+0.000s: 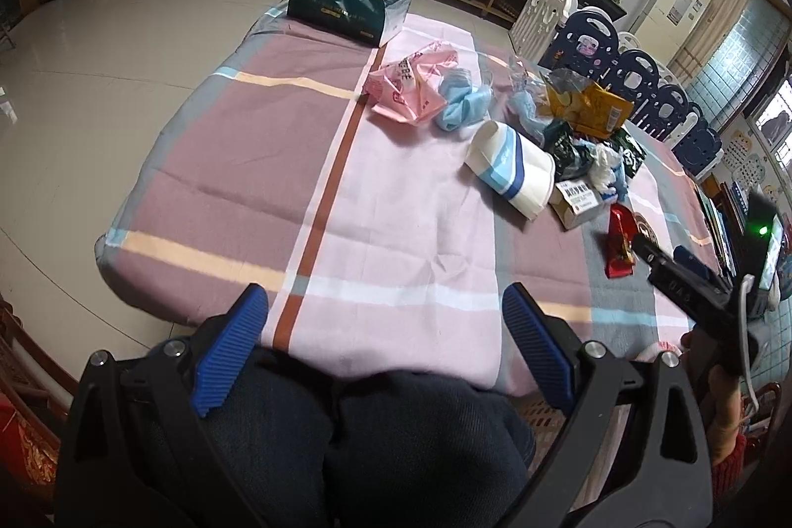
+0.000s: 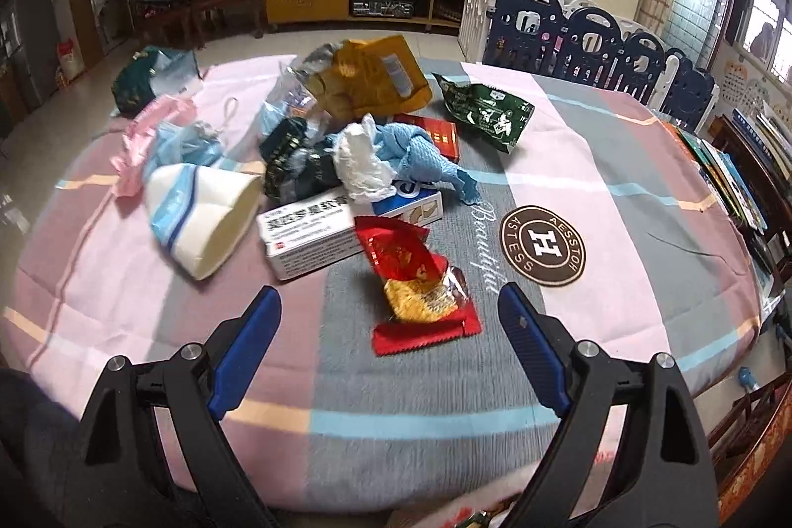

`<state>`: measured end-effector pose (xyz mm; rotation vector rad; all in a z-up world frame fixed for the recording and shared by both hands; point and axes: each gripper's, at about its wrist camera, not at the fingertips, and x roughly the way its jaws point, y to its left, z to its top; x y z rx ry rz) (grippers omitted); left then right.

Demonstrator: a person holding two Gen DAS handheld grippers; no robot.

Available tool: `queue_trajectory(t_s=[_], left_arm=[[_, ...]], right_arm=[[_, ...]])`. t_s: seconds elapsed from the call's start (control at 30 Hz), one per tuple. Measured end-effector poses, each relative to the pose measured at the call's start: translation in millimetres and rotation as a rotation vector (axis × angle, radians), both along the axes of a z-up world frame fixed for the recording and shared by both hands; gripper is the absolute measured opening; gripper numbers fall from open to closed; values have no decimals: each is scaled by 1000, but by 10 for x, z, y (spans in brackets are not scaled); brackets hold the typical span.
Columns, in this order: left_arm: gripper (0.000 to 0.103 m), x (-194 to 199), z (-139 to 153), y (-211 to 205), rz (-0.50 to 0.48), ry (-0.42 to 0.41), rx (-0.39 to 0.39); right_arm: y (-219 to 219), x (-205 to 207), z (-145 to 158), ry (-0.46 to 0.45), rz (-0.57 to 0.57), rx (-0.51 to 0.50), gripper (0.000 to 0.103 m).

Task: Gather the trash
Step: 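Reach to the red candy wrapper and grasp it with the right tool, then grasp the white paper cup with blue stripe with the left tool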

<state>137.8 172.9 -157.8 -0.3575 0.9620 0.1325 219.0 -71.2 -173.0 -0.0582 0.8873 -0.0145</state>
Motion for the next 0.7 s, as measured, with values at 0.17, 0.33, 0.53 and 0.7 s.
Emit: queue_trajectory(t_s=[0.17,0.33,0.53,0.7], left_arm=[[95,507,-40,86,0,9,-33],[95,1128,-125,26,-38,3,-110],[98,1646,-285,-575,-244,62,-4],[99,1909,-484,-1083,-416,119,101]], right_arm=[[-114,263,-278,69,-32,-34,87],[-256,370,-433,128,-42,1,42],[-431,251,-352,104,-58,108,10],[-551,-27,-151,94,-62,189,10]])
